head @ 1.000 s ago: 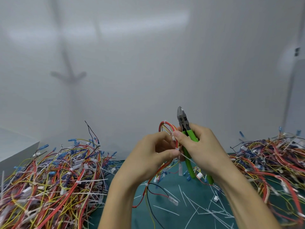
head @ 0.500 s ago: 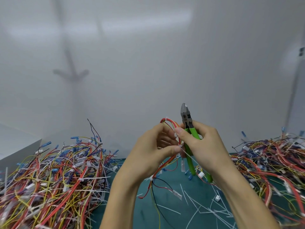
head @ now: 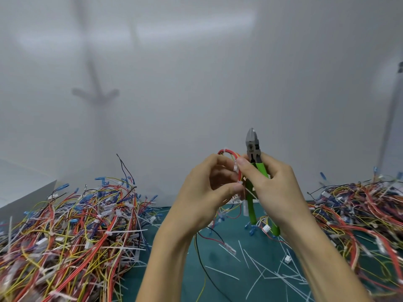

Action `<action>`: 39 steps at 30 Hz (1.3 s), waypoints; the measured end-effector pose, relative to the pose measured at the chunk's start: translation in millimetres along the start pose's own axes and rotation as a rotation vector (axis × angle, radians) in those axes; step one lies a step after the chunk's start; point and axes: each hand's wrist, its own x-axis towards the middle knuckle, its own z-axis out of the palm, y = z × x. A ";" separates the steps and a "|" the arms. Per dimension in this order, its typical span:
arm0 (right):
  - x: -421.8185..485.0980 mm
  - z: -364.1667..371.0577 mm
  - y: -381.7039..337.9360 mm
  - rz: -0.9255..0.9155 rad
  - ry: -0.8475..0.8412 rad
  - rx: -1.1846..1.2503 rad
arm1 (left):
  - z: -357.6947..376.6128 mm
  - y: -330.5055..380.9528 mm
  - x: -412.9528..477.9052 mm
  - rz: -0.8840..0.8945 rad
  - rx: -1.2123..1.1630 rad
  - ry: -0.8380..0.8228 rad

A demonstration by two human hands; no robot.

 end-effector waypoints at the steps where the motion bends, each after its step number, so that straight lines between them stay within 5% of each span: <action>1: -0.2 0.0 0.2 0.009 -0.005 -0.013 | -0.6 0.3 0.2 -0.001 -0.003 0.008; 10: 3.2 -8.9 9.8 0.197 -0.033 -0.133 | -10.6 4.8 -4.0 -0.111 -0.169 0.120; 17: -0.9 -13.6 8.0 0.281 -0.352 -0.383 | -16.4 4.2 -2.3 -0.263 -0.532 0.286; 39: -7.1 -2.5 -8.4 -0.020 -0.349 -0.624 | -13.3 10.8 -1.6 -0.270 -0.584 0.440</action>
